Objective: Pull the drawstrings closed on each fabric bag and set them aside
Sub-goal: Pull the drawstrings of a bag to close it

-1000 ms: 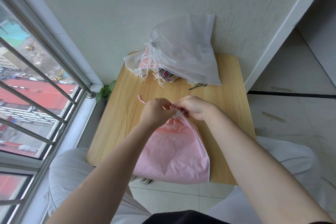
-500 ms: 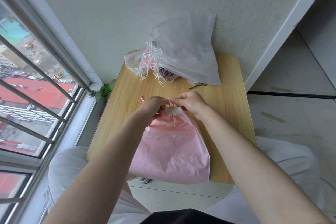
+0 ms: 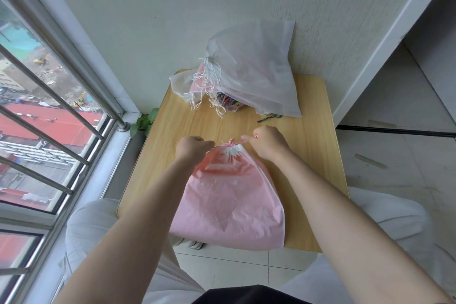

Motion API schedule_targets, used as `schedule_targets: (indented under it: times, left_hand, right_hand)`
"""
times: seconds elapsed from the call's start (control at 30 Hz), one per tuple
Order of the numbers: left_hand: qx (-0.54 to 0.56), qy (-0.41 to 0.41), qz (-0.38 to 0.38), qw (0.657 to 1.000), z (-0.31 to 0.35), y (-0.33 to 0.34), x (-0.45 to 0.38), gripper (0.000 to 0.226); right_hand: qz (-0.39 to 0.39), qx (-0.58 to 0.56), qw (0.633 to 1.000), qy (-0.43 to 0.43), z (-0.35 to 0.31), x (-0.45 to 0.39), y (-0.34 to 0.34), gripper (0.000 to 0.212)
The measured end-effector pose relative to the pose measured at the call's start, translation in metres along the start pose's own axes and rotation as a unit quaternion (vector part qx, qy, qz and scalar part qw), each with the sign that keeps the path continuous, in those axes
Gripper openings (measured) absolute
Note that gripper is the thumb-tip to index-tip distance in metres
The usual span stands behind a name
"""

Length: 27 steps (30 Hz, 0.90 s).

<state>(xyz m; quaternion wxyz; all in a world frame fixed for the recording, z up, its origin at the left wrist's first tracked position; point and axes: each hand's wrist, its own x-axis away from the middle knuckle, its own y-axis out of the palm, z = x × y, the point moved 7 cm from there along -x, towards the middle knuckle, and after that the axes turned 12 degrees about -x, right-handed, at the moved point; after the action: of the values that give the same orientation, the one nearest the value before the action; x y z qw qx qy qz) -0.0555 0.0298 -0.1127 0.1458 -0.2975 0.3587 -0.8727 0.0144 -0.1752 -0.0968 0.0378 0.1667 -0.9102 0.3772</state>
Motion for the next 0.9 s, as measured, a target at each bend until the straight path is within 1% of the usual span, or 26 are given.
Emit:
schedule_targets:
  times: [0.07, 0.13, 0.2, 0.23, 0.27, 0.3, 0.37, 0.4, 0.43, 0.47, 0.5, 0.53, 0.6, 0.63, 0.67, 0.7, 0.73, 0.77, 0.8, 0.83, 0.87, 0.9]
  left_hand:
    - [-0.013, 0.002, 0.011, 1.0, -0.002, -0.003, -0.002, 0.044]
    - [-0.06, 0.013, 0.039, 0.997, -0.001, -0.009, -0.003, 0.053]
    - [-0.093, 0.04, 0.08, 0.992, 0.003, -0.017, -0.003, 0.054]
    - [-0.09, 0.063, 0.08, 0.991, 0.006, -0.017, -0.004, 0.051]
    - [-0.079, 0.091, 0.06, 0.991, 0.009, -0.015, -0.007, 0.047]
    - [-0.064, 0.117, 0.022, 0.991, 0.014, -0.012, -0.007, 0.045]
    - [-0.06, 0.147, -0.081, 0.984, 0.024, 0.0, -0.004, 0.057]
    - [-0.1, 0.158, -0.119, 0.975, 0.029, 0.005, -0.003, 0.062]
    - [-0.157, 0.173, -0.137, 0.963, 0.034, 0.01, -0.003, 0.061]
    - [-0.204, 0.186, -0.142, 0.951, 0.038, 0.013, -0.003, 0.051]
    - [-0.229, 0.192, -0.141, 0.944, 0.043, 0.014, -0.004, 0.041]
    - [-0.237, 0.196, -0.135, 0.942, 0.049, 0.013, -0.005, 0.035]
    - [-0.239, 0.203, -0.097, 0.945, 0.063, 0.004, -0.009, 0.033]
    - [-0.235, 0.205, -0.064, 0.948, 0.07, -0.003, -0.011, 0.035]
    - [-0.229, 0.203, -0.025, 0.952, 0.076, -0.011, -0.014, 0.036]
    - [-0.221, 0.195, 0.019, 0.955, 0.082, -0.02, -0.017, 0.035]
    - [-0.208, 0.188, 0.063, 0.958, 0.087, -0.03, -0.018, 0.033]
    - [-0.189, 0.184, 0.107, 0.959, 0.094, -0.04, -0.019, 0.031]
    - [-0.167, 0.185, 0.151, 0.957, 0.098, -0.049, -0.017, 0.03]
    - [-0.148, 0.192, 0.197, 0.95, 0.105, -0.058, -0.016, 0.027]
    - [-0.13, 0.205, 0.24, 0.94, 0.109, -0.066, -0.012, 0.023]
    - [-0.109, 0.224, 0.273, 0.929, 0.113, -0.071, -0.009, 0.02]
  right_hand:
    - [0.024, 0.013, 1.0, -0.007, 0.0, -0.002, -0.004, 0.055]
    - [0.038, 0.004, 0.999, -0.012, -0.001, -0.003, -0.003, 0.055]
    - [0.045, -0.021, 0.999, -0.015, -0.002, -0.006, -0.003, 0.055]
    - [0.044, -0.043, 0.998, -0.016, -0.002, -0.007, -0.004, 0.054]
    - [0.041, -0.071, 0.997, -0.015, -0.003, -0.009, -0.006, 0.053]
    - [0.034, -0.098, 0.995, -0.013, -0.006, -0.011, -0.009, 0.051]
    - [0.015, -0.138, 0.99, -0.014, -0.014, -0.015, -0.013, 0.049]
    - [0.009, -0.154, 0.988, -0.018, -0.02, -0.016, -0.015, 0.047]
    - [0.006, -0.172, 0.985, -0.022, -0.027, -0.018, -0.018, 0.047]
    - [0.004, -0.193, 0.981, -0.024, -0.033, -0.02, -0.019, 0.047]
    - [0.004, -0.215, 0.976, -0.024, -0.038, -0.021, -0.021, 0.047]
    - [0.009, -0.234, 0.972, -0.025, -0.042, -0.023, -0.022, 0.046]
    - [0.032, -0.256, 0.966, -0.037, -0.05, -0.027, -0.027, 0.042]
    - [0.042, -0.234, 0.97, -0.044, -0.055, -0.028, -0.031, 0.042]
    - [0.055, -0.17, 0.983, -0.05, -0.059, -0.029, -0.036, 0.044]
    - [0.062, -0.075, 0.994, -0.054, -0.063, -0.031, -0.041, 0.049]
    - [0.058, 0.022, 0.996, -0.057, -0.067, -0.033, -0.043, 0.057]
    - [0.049, 0.094, 0.993, -0.053, -0.069, -0.038, -0.046, 0.056]
    - [0.053, 0.131, 0.989, -0.047, -0.071, -0.041, -0.049, 0.045]
    - [0.075, 0.139, 0.987, -0.036, -0.073, -0.044, -0.058, 0.031]
    - [0.108, 0.128, 0.985, -0.028, -0.074, -0.046, -0.065, 0.024]
    - [0.148, 0.108, 0.983, -0.034, -0.076, -0.047, -0.072, 0.023]
